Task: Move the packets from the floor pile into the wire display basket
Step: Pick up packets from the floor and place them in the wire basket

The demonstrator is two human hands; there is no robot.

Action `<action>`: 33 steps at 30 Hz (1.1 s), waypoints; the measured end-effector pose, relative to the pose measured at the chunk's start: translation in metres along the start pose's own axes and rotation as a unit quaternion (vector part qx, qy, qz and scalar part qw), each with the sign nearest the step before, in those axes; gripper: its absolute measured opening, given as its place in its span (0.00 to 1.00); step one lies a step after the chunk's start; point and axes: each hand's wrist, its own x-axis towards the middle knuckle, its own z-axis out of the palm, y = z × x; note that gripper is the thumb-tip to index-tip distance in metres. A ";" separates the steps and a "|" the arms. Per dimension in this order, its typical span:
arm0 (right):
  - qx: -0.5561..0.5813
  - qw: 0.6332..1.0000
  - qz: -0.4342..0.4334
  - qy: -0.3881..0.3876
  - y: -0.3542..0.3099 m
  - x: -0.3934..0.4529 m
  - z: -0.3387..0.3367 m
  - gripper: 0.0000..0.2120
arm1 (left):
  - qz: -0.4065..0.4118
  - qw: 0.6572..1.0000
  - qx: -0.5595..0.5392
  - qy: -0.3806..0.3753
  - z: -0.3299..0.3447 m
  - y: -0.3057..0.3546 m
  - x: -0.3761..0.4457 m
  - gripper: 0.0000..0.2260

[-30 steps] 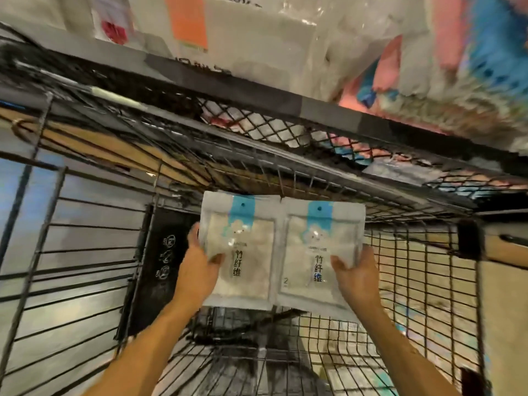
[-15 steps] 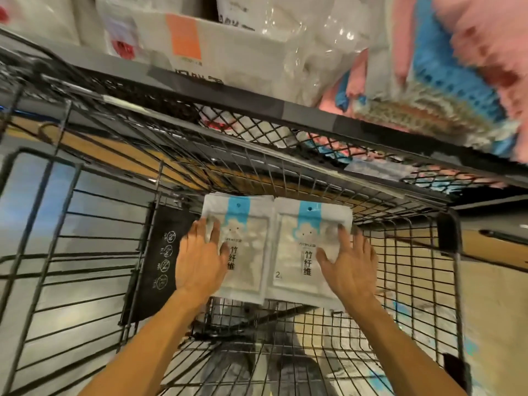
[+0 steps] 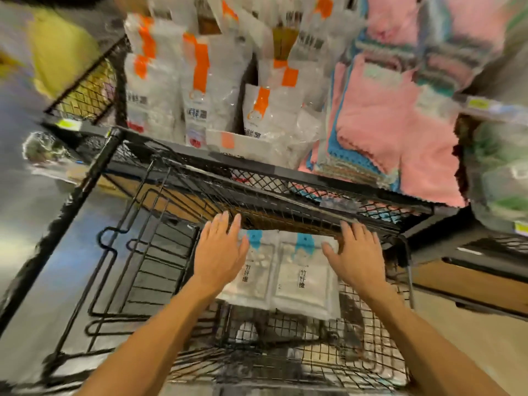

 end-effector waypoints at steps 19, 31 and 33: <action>0.038 0.977 0.121 0.170 0.076 -0.167 -0.139 0.38 | 0.194 0.976 -0.059 0.076 -0.165 0.096 -0.050 0.29; 0.070 0.888 0.398 0.221 0.150 -0.422 -0.099 0.37 | 0.458 0.885 -0.077 0.011 -0.144 0.231 -0.160 0.29; 0.078 0.867 0.437 0.224 0.159 -0.465 -0.087 0.37 | 0.496 0.865 -0.071 0.003 -0.140 0.254 -0.188 0.30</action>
